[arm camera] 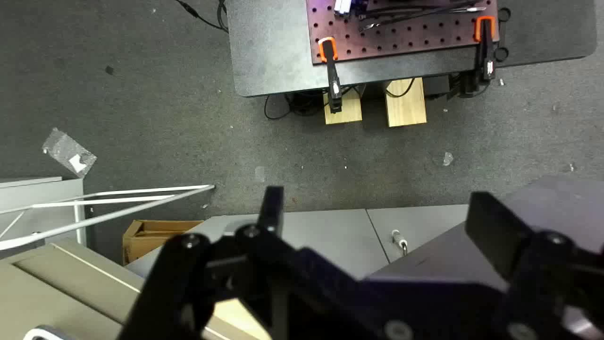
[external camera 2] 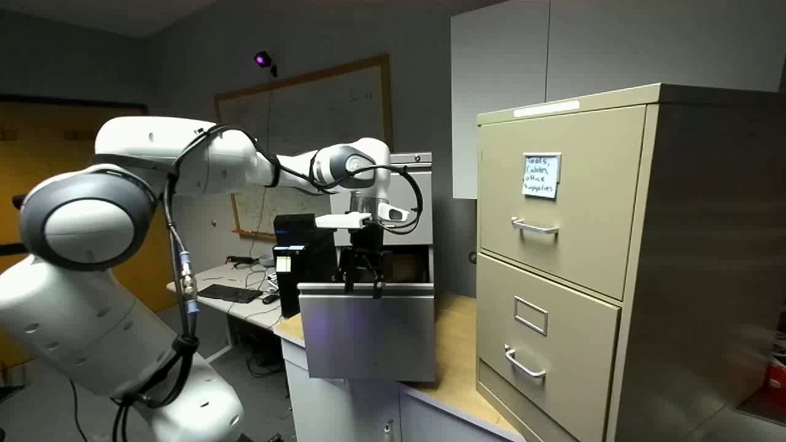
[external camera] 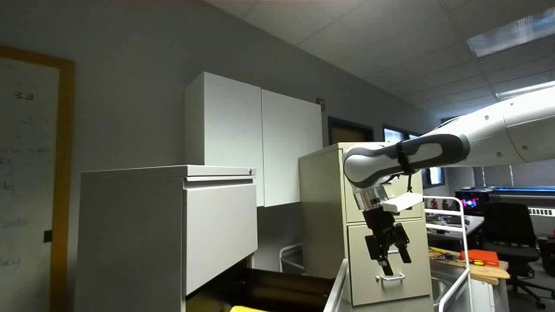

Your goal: Close the bottom drawer

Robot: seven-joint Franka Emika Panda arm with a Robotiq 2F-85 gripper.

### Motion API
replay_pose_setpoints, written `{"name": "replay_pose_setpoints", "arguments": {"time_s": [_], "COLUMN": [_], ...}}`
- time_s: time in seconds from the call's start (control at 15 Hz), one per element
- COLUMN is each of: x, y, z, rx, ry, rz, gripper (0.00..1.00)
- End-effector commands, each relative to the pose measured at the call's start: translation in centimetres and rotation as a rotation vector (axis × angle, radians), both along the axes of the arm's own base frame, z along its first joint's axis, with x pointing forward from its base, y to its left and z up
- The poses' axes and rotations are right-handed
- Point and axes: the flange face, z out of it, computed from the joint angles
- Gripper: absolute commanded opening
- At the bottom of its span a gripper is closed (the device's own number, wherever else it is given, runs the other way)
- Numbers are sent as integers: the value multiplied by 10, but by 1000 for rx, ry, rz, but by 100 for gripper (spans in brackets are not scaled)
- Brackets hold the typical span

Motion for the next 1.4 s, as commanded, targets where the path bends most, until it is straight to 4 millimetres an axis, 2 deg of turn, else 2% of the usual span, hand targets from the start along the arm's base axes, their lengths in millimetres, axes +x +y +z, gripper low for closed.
{"name": "replay_pose_setpoints", "arguments": {"time_s": [0.0, 0.67, 0.87, 1.13, 1.2, 1.27, 1.33], "x": [0, 1, 3, 15, 19, 23, 28], "y": [0, -2, -12, -38, -46, -54, -62], "z": [1, 1, -3, -19, -25, -31, -39], "rx": [0, -14, -13, 6, 9, 19, 31], "ry": [-1, -4, -23, -51, -60, -69, -84], "rz": [0, -10, -42, -94, -116, -131, -153], "gripper": [100, 100, 100, 98, 74, 74, 68]}}
